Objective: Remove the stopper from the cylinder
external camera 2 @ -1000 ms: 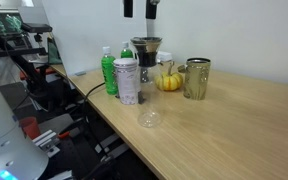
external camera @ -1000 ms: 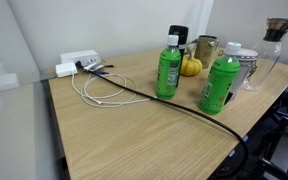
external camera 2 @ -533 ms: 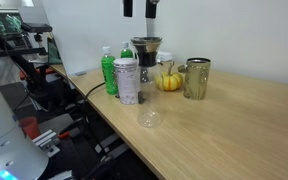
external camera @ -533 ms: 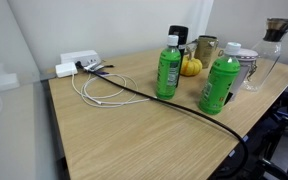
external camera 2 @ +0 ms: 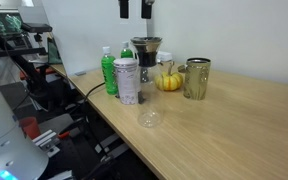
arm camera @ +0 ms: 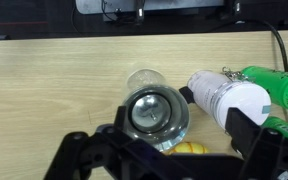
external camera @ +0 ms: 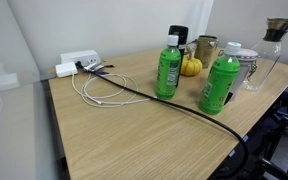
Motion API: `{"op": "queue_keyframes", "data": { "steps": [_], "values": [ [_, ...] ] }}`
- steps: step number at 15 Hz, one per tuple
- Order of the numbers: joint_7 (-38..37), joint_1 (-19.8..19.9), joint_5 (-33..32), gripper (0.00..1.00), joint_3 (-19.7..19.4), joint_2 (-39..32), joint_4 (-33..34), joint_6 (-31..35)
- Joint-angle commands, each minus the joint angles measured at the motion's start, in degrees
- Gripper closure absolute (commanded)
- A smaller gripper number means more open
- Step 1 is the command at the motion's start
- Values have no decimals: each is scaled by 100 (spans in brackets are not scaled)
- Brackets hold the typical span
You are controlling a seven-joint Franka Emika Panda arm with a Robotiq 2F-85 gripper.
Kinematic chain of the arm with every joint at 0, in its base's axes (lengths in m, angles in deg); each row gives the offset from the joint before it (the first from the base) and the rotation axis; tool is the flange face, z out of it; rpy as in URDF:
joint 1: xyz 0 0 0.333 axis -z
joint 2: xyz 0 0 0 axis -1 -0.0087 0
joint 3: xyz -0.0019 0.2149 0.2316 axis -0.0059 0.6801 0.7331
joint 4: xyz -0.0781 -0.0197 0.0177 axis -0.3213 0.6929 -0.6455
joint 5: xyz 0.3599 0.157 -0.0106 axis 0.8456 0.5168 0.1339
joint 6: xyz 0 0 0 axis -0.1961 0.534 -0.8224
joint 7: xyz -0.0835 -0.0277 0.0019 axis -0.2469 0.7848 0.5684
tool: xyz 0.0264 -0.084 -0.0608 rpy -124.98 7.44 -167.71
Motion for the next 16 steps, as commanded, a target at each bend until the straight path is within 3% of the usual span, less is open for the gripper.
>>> {"op": "queue_keyframes", "data": {
  "steps": [1,8,16],
  "values": [
    [-70,31,1,0,22,80,-172,256],
    [-98,41,-46,0,48,43,-299,658],
    [-137,35,-43,8,91,109,-376,633]
  ]
}}
